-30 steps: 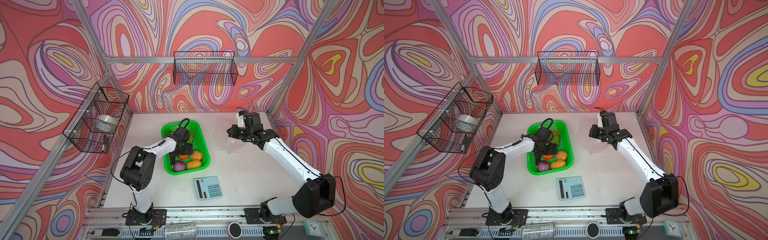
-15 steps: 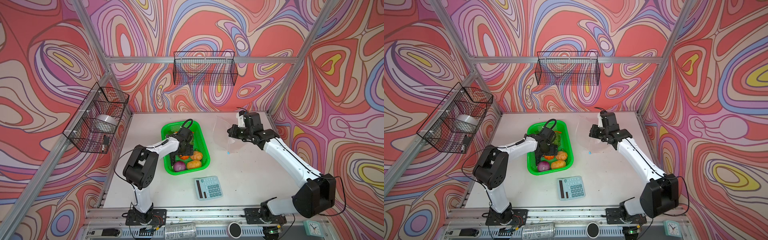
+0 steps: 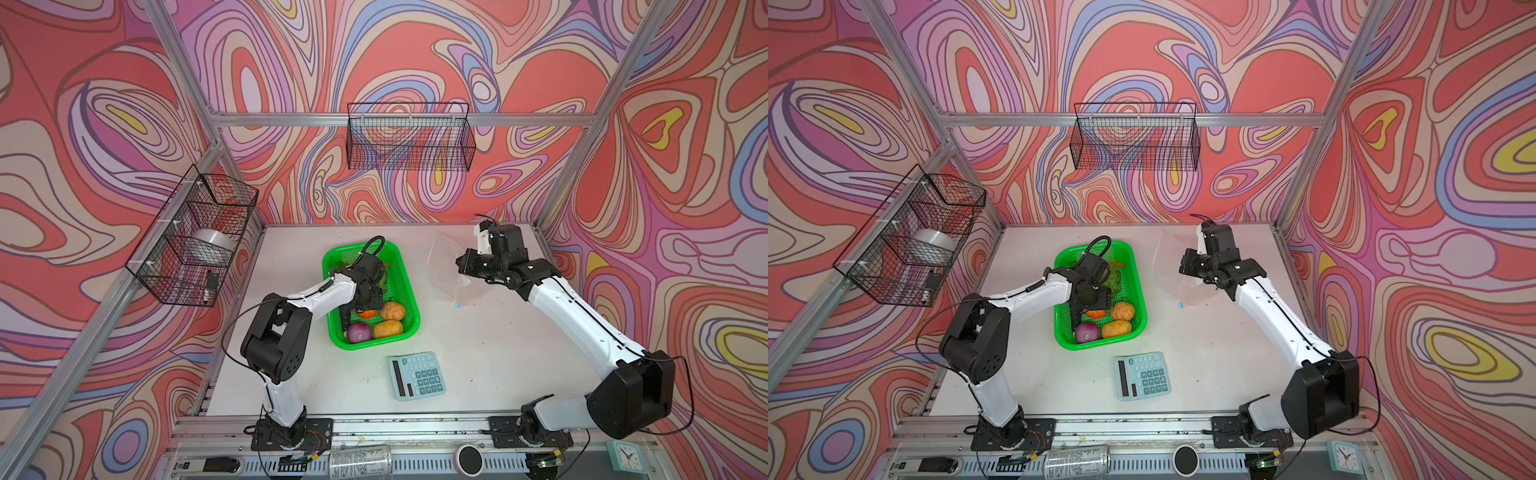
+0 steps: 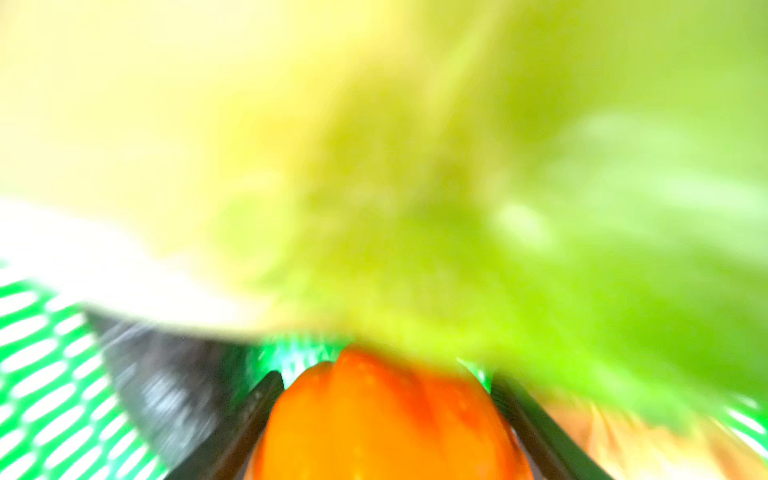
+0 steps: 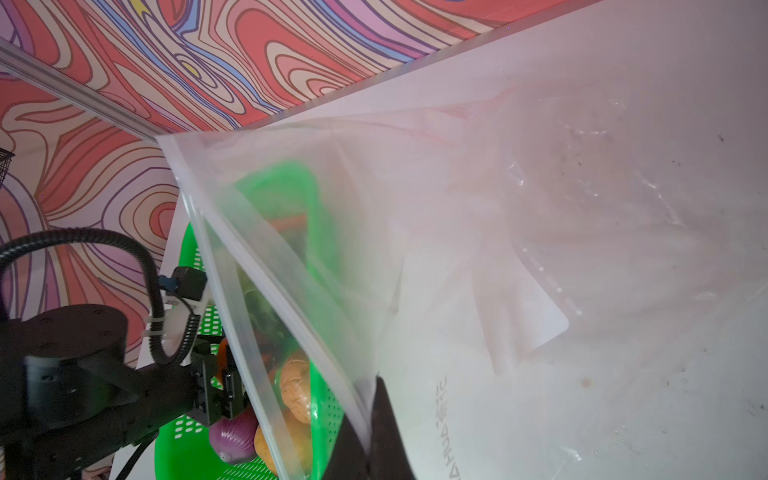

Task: Place the food in the zip-top bag and seal the zipper
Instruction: 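Lower the left gripper into the basket and grasp the orange pumpkin, then carry the pumpkin with the left gripper into the bag held by the right, release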

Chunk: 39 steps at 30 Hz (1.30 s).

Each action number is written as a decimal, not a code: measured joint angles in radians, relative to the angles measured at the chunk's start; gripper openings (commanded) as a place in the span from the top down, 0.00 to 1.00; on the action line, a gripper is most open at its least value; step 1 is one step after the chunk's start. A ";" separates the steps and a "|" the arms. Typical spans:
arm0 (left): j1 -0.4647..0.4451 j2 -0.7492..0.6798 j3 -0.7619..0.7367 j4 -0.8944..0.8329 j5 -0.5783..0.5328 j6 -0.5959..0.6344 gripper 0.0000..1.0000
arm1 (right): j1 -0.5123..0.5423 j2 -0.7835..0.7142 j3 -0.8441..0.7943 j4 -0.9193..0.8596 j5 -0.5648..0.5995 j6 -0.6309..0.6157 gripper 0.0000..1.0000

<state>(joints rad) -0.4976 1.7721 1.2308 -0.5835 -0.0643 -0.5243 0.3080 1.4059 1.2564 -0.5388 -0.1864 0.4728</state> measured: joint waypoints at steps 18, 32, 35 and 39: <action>-0.128 -0.320 0.018 0.275 0.199 -0.113 0.31 | 0.000 0.000 -0.010 0.018 -0.002 0.012 1.00; -0.225 -0.085 0.146 0.640 0.363 -0.264 0.33 | 0.000 -0.029 -0.045 0.035 -0.029 0.030 1.00; -0.225 -0.025 0.166 0.654 0.368 -0.274 0.33 | 0.000 -0.048 -0.050 0.038 -0.040 0.037 1.00; -0.225 0.036 0.191 0.657 0.367 -0.277 0.33 | 0.000 -0.064 -0.051 0.040 -0.050 0.042 1.00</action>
<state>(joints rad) -0.7231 1.8084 1.4220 0.0738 0.3023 -0.8017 0.3080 1.3415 1.2057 -0.4992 -0.2367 0.5152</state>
